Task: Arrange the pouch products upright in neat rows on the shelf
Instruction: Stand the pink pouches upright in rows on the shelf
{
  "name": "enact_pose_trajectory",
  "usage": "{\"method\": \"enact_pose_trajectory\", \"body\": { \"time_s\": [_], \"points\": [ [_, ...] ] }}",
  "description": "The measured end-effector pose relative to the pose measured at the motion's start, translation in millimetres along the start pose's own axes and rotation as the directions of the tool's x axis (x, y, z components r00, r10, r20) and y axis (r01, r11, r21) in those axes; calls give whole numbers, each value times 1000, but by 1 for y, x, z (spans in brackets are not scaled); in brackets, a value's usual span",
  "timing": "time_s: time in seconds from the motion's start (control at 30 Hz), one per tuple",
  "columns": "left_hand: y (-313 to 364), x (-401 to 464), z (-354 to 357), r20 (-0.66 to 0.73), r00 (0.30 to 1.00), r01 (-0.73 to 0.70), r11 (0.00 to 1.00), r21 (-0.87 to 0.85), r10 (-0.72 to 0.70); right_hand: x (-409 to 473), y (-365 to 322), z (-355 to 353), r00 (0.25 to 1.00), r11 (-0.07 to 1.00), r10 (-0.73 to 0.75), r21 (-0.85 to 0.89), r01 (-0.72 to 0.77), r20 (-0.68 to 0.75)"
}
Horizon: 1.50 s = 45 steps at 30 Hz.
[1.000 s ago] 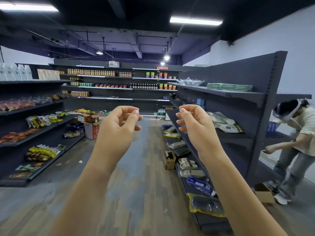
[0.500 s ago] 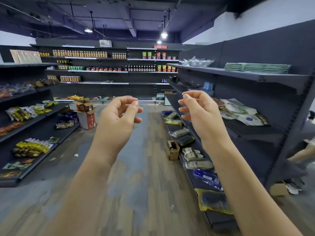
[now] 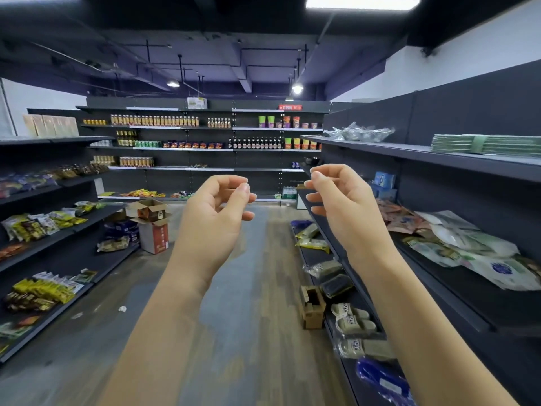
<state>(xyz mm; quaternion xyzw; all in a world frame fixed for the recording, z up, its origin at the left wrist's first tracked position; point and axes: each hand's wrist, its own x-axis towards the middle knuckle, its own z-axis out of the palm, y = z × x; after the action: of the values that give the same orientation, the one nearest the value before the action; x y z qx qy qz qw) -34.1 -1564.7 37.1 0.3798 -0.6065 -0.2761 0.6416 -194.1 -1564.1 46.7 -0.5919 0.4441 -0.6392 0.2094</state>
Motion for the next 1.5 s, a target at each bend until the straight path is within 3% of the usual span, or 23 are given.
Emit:
{"method": "enact_pose_trajectory", "body": {
  "time_s": [0.5,1.03,1.5],
  "points": [
    [-117,125,66,18,995,100,995,30,-100,134,131,23,995,995,99,-6,-99,17],
    [-233,337,97,134,991,15,994,-105,-1,313,222,100,993,995,54,-81,-63,-105],
    [-339,447,138,245,968,100,985,-140,-63,419,317,134,968,976,144,-130,-173,-204]
  ]
}}
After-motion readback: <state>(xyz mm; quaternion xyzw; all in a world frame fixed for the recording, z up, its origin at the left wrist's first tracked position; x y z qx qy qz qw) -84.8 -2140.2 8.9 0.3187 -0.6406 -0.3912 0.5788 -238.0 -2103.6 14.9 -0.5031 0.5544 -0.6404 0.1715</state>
